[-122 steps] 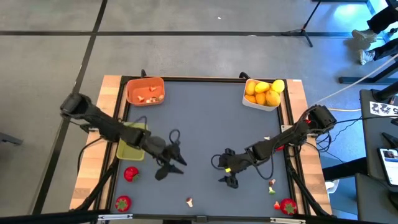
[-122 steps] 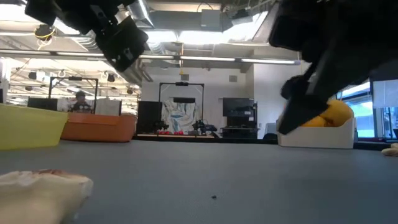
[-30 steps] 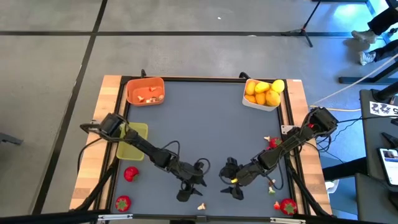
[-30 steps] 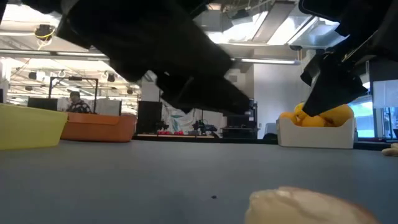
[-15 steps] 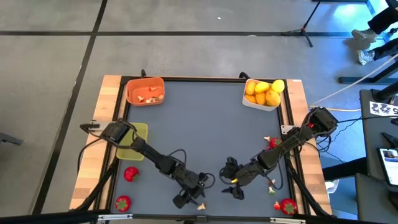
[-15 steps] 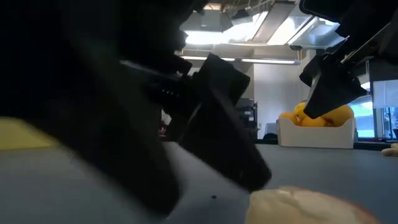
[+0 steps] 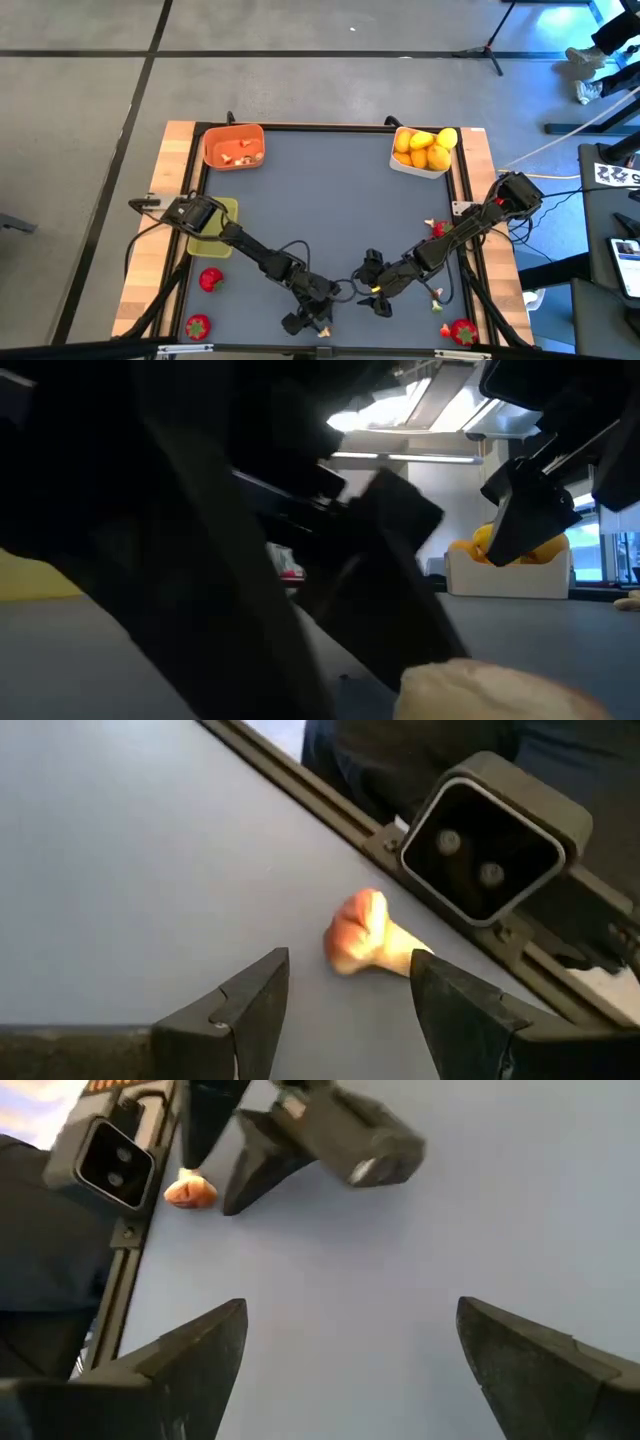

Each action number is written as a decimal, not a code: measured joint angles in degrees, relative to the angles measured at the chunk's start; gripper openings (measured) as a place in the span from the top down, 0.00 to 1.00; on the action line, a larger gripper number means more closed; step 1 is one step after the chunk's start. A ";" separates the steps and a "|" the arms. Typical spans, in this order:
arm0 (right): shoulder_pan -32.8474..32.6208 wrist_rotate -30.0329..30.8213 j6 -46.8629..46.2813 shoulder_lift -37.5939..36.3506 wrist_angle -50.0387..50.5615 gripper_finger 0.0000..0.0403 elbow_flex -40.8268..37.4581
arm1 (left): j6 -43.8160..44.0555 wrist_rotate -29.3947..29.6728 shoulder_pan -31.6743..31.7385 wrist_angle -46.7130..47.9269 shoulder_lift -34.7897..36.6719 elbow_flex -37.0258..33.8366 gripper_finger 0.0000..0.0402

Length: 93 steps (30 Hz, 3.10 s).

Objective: Sort produce into baskets
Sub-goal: Put the brown mushroom into the orange bin

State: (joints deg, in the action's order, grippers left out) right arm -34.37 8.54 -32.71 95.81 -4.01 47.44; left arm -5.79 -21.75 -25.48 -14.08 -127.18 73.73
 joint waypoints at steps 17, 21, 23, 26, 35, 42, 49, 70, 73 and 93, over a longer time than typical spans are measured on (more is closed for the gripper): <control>-0.09 3.20 0.11 0.00 3.91 0.11 0.00 | 1.14 -12.32 3.10 7.04 -4.87 8.14 0.62; -0.10 3.49 0.02 -0.03 4.59 0.11 0.00 | 2.23 -12.54 3.50 7.18 -4.88 8.09 0.73; -0.11 3.50 0.01 -0.03 4.61 0.11 0.00 | 2.66 -12.52 3.59 7.16 -4.89 8.09 0.79; -0.11 3.50 0.00 -0.03 4.63 0.11 0.00 | 3.41 -12.48 4.00 6.84 -4.92 8.02 0.87; -0.15 4.96 -1.81 -0.09 7.56 0.11 0.00 | 2.07 -10.00 4.83 8.63 -4.45 8.01 0.96; -0.07 12.14 -2.87 -0.09 11.78 0.11 0.00 | -4.84 -8.16 7.80 15.67 -2.53 8.09 0.92; 4.59 13.20 -0.65 -0.09 16.84 0.11 0.00 | -16.59 0.79 13.02 32.07 3.77 7.88 0.92; 21.05 6.08 -4.46 -0.09 17.42 0.11 0.02 | -2.17 27.57 32.67 68.10 29.68 7.07 0.92; 21.38 6.88 -4.50 -0.09 16.99 0.11 0.02 | -0.43 31.74 36.86 69.58 35.30 3.60 0.92; 21.27 -2.68 -5.90 -0.09 10.05 0.11 0.02 | 7.48 40.50 66.32 63.93 52.31 -16.56 0.92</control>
State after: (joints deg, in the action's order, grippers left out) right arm -13.10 5.85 -38.61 95.72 6.04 47.46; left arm 1.68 18.75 40.84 49.85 -74.86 57.17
